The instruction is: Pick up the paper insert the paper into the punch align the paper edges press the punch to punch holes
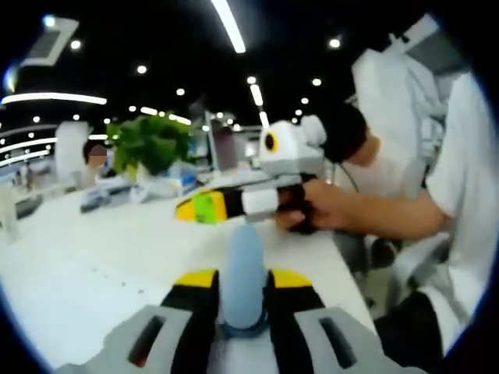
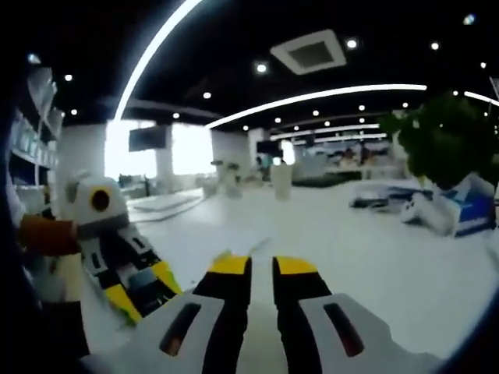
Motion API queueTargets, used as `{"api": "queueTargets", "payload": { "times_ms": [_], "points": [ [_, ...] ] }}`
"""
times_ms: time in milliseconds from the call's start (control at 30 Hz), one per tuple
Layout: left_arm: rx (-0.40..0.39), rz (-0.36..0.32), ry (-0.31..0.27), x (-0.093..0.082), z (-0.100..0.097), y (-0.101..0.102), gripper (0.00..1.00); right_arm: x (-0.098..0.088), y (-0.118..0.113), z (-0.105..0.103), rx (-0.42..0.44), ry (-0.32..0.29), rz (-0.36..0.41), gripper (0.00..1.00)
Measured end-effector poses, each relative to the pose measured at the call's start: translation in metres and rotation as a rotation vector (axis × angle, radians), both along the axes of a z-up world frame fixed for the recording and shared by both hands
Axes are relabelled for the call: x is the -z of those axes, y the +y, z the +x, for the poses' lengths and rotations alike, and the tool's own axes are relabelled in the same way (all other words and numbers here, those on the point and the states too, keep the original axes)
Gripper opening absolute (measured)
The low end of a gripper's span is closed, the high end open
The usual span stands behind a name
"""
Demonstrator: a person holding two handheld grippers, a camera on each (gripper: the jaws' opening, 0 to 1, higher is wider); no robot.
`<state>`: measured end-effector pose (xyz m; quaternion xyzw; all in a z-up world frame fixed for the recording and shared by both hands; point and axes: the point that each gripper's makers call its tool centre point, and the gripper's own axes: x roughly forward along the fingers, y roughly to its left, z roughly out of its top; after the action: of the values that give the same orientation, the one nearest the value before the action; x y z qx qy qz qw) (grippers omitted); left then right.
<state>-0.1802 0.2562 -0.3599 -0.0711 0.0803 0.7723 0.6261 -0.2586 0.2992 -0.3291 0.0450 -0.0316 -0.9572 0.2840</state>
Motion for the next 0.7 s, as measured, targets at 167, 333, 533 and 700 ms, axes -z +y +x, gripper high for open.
{"api": "queueTargets", "payload": {
  "times_ms": [167, 333, 533, 700],
  "points": [
    [-0.014, 0.017, 0.006, -0.004, -0.003, -0.001, 0.37, 0.002, -0.005, 0.001, -0.012, 0.0, 0.02, 0.18],
    [-0.006, 0.019, 0.017, -0.005, 0.0, -0.001, 0.39, 0.002, -0.004, 0.001, -0.008, -0.004, 0.024, 0.18],
    [0.003, 0.045, 0.022, -0.011, 0.002, -0.001, 0.52, 0.004, -0.006, 0.001, -0.011, -0.014, 0.028, 0.18],
    [0.009, 0.045, 0.039, -0.012, 0.003, -0.001, 0.56, 0.002, -0.004, 0.001, -0.011, -0.014, 0.01, 0.19]
  ]
}}
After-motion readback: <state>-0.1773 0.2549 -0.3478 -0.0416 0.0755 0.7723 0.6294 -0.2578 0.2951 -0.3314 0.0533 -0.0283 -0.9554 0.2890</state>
